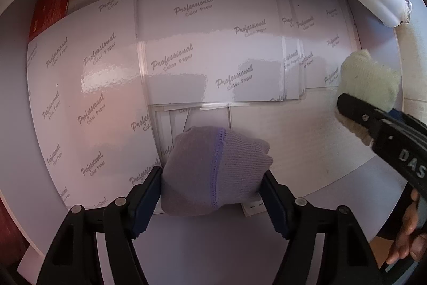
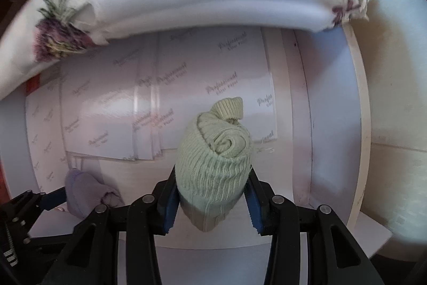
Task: Organize soft objects
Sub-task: 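Carry the green knit item into the gold tray with the right tool while the left holds lilac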
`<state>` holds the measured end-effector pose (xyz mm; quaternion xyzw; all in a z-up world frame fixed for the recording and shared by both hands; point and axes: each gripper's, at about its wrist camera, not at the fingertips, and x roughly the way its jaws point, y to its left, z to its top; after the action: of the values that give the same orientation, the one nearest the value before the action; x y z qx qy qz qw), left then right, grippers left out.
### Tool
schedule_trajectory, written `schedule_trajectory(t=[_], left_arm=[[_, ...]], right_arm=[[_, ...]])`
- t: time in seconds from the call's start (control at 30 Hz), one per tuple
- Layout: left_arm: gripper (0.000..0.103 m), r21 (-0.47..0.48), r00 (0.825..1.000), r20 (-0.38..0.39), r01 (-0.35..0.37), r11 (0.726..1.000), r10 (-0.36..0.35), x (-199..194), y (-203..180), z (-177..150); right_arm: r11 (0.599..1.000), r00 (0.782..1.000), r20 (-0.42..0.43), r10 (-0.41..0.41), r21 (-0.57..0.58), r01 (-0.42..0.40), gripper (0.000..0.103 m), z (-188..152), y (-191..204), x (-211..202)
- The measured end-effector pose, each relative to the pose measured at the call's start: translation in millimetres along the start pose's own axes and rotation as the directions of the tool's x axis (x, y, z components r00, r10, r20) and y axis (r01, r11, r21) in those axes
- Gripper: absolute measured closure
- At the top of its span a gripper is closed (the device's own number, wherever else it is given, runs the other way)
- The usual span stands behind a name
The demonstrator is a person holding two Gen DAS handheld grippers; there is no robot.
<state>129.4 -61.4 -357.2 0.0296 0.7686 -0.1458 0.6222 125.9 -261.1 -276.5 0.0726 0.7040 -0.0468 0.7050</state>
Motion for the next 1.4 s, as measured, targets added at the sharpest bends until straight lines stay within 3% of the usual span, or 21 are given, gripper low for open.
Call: schedule_trajectory(t=[0.3,0.5,0.63,0.77,0.93,1.03,1.27,1.4], left_arm=[[0.03,0.002,1.0,0.01,0.014,1.0,-0.014,-7.8,3.2,-4.0],[0.03,0.009,1.0,0.016,0.013,1.0,-0.013,-10.2,4.2,-6.9],[0.03,0.005,1.0,0.021,0.013,1.0,-0.013,-11.1,3.9,-7.5],[0.031,0.001,1.0,0.022,0.015,1.0,-0.015,-11.2,3.9,-7.8],[0.031,0.002,1.0,0.022,0.017,1.0,-0.017,-11.4,5.6,-8.4],[0.031,0.002,1.0,0.023,0.017,1.0,-0.017,-11.3,6.0,-8.4],[0.03,-0.001,1.0,0.022,0.017,1.0,-0.017,-11.1,6.5,-7.6],[0.03,-0.004,1.0,0.022,0.017,1.0,-0.017,-10.9,7.4,-7.9]], right_arm=[[0.999,0.996,0.08,0.03,-0.042,-0.026,0.059,-6.0,14.8,-37.2],[0.994,0.981,0.17,0.097,-0.067,-0.086,0.059,-12.0,17.9,-78.4],[0.984,0.949,0.259,0.177,-0.073,-0.163,0.059,-13.0,16.3,-117.3],[0.97,0.904,0.351,0.242,-0.123,-0.212,0.059,-5.9,21.1,-159.8],[0.958,0.883,0.379,0.279,-0.179,-0.226,0.059,23.1,36.5,-180.7],[0.95,0.885,0.358,0.296,-0.208,-0.233,0.059,53.7,51.8,-186.7],[0.97,0.916,0.335,0.221,-0.169,-0.173,0.059,117.3,60.3,-164.9],[0.977,0.92,0.342,0.189,-0.16,-0.141,0.059,141.2,61.8,-151.3]])
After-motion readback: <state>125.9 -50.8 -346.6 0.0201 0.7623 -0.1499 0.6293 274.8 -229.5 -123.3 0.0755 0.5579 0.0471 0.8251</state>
